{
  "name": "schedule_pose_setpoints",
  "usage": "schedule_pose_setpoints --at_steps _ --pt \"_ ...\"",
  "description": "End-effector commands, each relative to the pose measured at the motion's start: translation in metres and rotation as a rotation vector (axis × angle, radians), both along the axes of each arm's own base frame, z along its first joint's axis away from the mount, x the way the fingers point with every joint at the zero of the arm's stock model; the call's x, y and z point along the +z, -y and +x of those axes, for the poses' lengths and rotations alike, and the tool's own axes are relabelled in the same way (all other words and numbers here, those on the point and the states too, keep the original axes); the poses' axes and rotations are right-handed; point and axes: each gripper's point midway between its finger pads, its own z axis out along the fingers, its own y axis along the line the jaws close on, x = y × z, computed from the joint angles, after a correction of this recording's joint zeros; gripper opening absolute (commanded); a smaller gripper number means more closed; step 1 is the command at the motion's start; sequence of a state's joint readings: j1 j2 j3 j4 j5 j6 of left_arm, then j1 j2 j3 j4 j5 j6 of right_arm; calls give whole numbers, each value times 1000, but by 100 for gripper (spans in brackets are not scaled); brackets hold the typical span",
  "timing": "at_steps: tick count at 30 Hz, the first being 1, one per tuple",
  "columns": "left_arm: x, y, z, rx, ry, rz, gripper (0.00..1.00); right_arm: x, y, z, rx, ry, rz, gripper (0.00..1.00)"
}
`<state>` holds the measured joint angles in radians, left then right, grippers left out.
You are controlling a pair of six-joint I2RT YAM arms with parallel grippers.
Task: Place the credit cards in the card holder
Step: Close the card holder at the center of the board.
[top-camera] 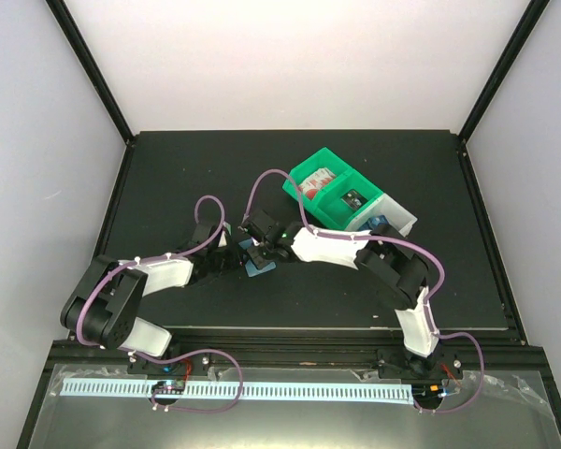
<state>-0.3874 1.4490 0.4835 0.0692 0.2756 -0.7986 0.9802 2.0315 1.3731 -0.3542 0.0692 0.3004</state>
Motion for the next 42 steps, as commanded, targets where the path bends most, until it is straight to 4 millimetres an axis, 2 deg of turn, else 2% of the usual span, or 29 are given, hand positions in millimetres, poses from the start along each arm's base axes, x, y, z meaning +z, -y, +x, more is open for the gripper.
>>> schedule_pose_setpoints --at_steps 1,13,23,42 --pt "-14 -4 -7 -5 -50 28 26 -22 5 -5 -33 -51 -56 1" --pt "-13 -4 -7 -6 -52 20 25 -36 0 -16 -17 -137 -54 1" --pt "-15 -1 -7 -17 -63 -6 25 -63 4 -31 -23 -237 -75 1" --pt "-24 4 -9 -26 -99 -46 18 -111 37 -46 -108 -332 -238 1"
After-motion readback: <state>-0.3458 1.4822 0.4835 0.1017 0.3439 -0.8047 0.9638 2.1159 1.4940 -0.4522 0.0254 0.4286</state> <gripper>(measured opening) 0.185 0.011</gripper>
